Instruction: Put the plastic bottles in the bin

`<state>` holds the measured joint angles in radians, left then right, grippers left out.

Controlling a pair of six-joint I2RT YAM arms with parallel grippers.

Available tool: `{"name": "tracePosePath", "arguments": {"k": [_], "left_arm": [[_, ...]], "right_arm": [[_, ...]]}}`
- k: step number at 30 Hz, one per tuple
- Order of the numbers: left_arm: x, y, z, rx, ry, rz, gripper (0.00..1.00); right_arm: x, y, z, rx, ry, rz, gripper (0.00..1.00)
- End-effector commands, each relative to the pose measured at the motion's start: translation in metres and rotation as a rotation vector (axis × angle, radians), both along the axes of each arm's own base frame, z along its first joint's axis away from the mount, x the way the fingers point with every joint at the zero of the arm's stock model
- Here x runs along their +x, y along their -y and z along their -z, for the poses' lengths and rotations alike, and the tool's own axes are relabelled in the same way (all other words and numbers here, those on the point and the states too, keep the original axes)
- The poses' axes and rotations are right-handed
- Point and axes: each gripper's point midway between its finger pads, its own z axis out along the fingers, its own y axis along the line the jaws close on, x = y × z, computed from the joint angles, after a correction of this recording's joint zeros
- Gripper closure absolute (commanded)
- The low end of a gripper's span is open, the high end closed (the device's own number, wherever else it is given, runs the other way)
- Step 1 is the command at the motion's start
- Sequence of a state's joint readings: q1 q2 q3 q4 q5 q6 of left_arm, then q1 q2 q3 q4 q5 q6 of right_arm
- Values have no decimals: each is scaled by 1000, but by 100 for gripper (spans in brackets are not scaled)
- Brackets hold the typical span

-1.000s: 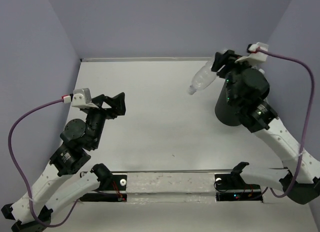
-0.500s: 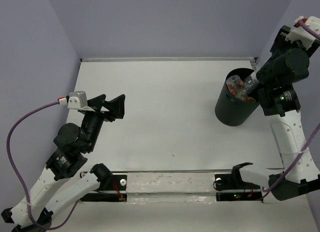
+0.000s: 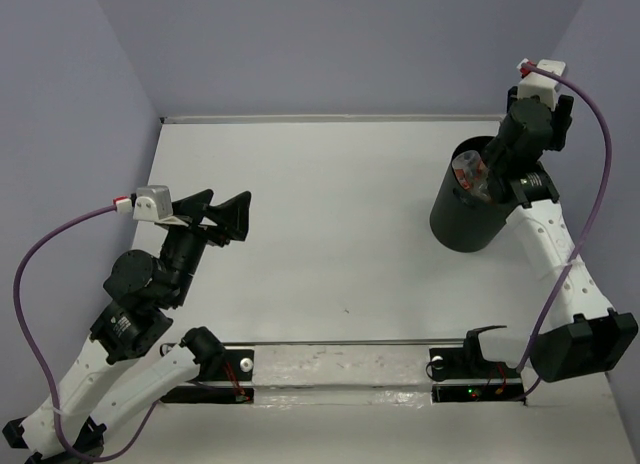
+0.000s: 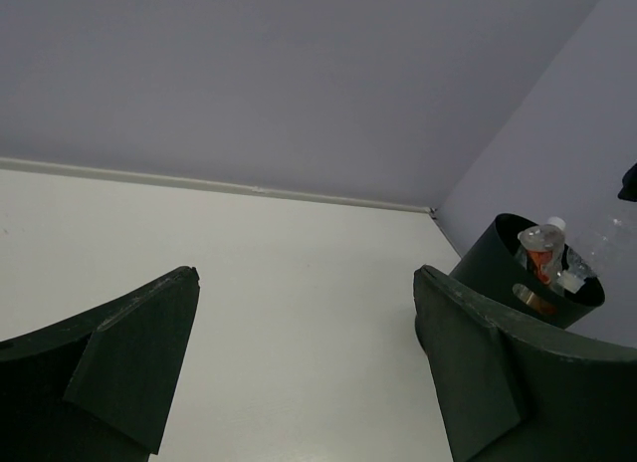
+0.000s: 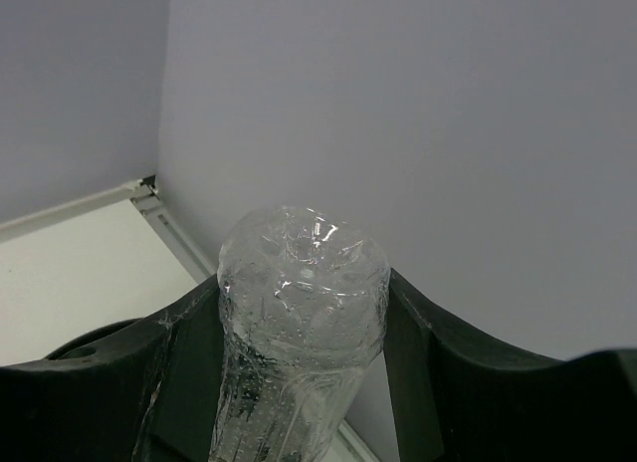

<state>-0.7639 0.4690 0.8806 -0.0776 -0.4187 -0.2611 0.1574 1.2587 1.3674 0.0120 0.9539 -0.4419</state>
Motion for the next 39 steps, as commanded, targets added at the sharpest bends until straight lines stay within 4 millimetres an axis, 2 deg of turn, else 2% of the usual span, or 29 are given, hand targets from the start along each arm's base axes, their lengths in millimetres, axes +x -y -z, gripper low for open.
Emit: {"name": "tracePosePath", "arguments": {"k": [1,2,5,9,13,16,20,24,27,31,33,34,39], "left_arm": [[-1,1,-11,-26,37,11,1],[-1,1,-10,-26,36,13,1],[-1,1,-9,-25,33,10,1],[1,3,-7,-18,30,11,1],[1,4,-7,-16,28,14,1],[2,4,-6,-15,26,13,1],[3,7,-4,-9,21,20,1],[5,9,-2,-3,14,20,1],[7,9,-1,2,9,13,1],[9,9,3,9,0,2,1],[11,10,4,16,-5,0,1],[12,10,5,18,-7,0,1],[15,14,9,26,-19,2,1]], "right_arm": [[-9,7,-2,7,51,20,72],[-7,7,8,8,34,18,72],[-8,8,19,34,46,18,72],[-3,9,46,59,19,13,72],[0,5,64,89,14,-5,72],[-1,1,91,126,2,-30,71],[-8,-4,102,164,27,-75,69],[-9,-12,111,198,25,-132,57],[-7,-17,119,217,5,-160,53],[-7,-19,106,214,17,-184,52],[-8,-20,101,212,16,-188,46],[-10,-19,105,218,-5,-183,36],[-13,-23,117,268,-26,-187,22]]}}
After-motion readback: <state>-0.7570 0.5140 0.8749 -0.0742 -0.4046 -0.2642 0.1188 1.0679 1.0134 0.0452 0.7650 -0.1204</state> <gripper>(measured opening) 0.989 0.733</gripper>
